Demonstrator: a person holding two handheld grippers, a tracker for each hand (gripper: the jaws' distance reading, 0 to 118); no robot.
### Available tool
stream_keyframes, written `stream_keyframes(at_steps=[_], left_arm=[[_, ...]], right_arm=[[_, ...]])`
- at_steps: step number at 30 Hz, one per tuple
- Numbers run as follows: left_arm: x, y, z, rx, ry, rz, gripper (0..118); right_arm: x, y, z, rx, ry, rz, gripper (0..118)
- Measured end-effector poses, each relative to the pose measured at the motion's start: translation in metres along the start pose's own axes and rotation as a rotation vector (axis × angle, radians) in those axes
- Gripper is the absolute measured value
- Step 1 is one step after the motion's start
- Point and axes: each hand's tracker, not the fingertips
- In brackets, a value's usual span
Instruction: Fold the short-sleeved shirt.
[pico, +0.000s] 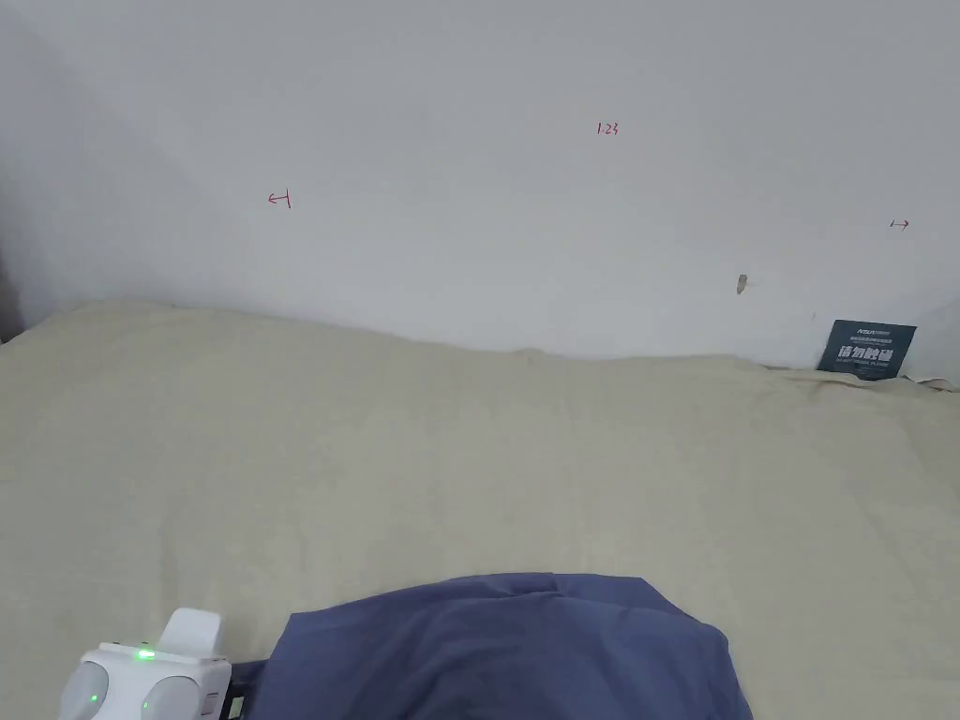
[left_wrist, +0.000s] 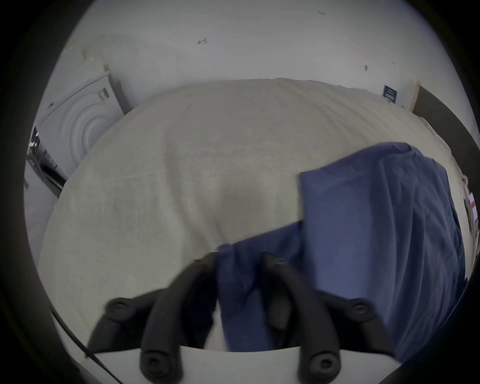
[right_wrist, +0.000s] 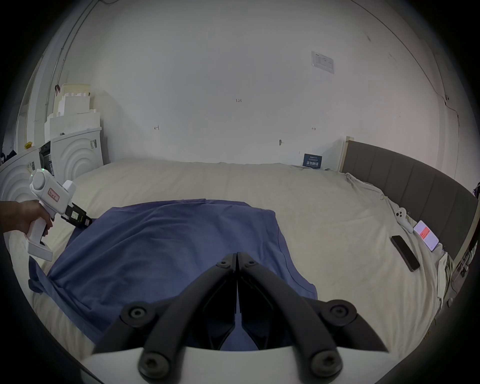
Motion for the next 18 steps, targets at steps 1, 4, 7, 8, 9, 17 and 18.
stream_keyframes(at_steps=[1, 4, 7, 8, 9, 17, 18], left_arm=[[0.000, 0.001, 0.001, -0.001, -0.013, -0.009, 7], [-0.008, 0.003, 0.008, -0.004, -0.009, -0.033, 0], [-0.022, 0.006, 0.028, 0.034, -0.042, 0.027, 0], [-0.026, 0.007, 0.036, 0.054, -0.032, 0.030, 0], [-0.031, 0.009, 0.045, 0.092, -0.008, 0.027, 0], [-0.102, 0.046, 0.072, 0.264, 0.063, 0.103, 0], [-0.106, 0.049, 0.069, 0.276, 0.066, 0.104, 0]], right_arm=[[0.001, -0.001, -0.001, -0.004, -0.003, -0.005, 0], [0.004, -0.002, -0.006, -0.021, -0.009, -0.017, 0], [0.014, 0.002, -0.014, -0.037, -0.002, -0.035, 0], [0.019, 0.005, -0.019, -0.043, -0.004, -0.038, 0], [0.024, 0.008, -0.024, -0.049, -0.007, -0.040, 0], [0.069, 0.062, -0.097, -0.087, -0.016, -0.059, 2], [0.075, 0.070, -0.111, -0.099, -0.016, -0.070, 2]])
